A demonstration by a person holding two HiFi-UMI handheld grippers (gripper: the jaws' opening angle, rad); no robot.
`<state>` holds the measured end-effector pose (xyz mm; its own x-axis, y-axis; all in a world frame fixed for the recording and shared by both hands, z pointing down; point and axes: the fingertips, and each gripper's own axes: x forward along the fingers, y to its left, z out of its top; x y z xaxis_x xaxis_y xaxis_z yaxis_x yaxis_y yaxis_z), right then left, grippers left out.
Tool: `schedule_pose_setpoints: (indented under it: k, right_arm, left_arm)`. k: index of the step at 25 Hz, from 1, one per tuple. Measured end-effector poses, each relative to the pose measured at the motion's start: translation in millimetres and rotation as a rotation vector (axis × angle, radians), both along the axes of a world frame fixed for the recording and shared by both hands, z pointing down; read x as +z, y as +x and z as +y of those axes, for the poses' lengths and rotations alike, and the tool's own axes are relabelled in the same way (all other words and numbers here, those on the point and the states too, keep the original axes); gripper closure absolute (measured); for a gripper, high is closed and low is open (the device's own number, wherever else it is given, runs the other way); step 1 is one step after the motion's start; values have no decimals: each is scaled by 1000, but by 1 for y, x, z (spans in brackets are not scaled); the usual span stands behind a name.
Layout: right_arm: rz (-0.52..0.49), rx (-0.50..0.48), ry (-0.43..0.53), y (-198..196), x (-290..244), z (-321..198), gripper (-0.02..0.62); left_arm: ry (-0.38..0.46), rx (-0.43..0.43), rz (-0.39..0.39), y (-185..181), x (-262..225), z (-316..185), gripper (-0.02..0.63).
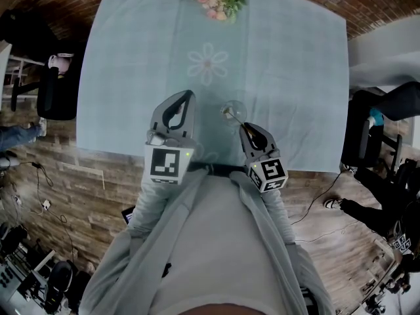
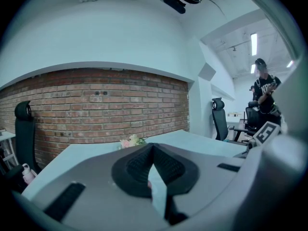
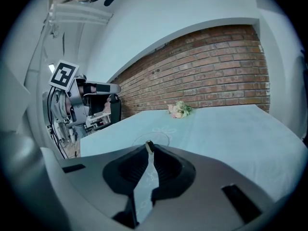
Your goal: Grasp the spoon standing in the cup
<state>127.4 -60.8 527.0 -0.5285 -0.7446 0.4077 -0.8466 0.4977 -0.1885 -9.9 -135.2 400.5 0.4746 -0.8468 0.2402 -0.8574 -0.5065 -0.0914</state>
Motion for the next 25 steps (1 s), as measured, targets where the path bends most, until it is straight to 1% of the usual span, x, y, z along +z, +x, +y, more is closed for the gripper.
schedule_pose_setpoints:
  k: [6,10,13,21,25]
  right_arm:
    - [-16,-2,8,3,-4,-1,551]
    - [-17,-5,8,5,-8,-3,551]
    - [-25,-6,17,4,-13,-6,552]
    - [-36,-21,34,6,-30,-7,552]
    - [-56,-25,58,9,-46,-6,552]
  left_arm:
    - [7,-7,8,0,-2,0,588]
    - [-14,-22,21,0,-3,0,588]
    - [2,-14,11,-1,-3,-2,588]
    - [11,-20,15,-1,-7,-5,588]
    - [24,-21,16,-1,-10,-7,588]
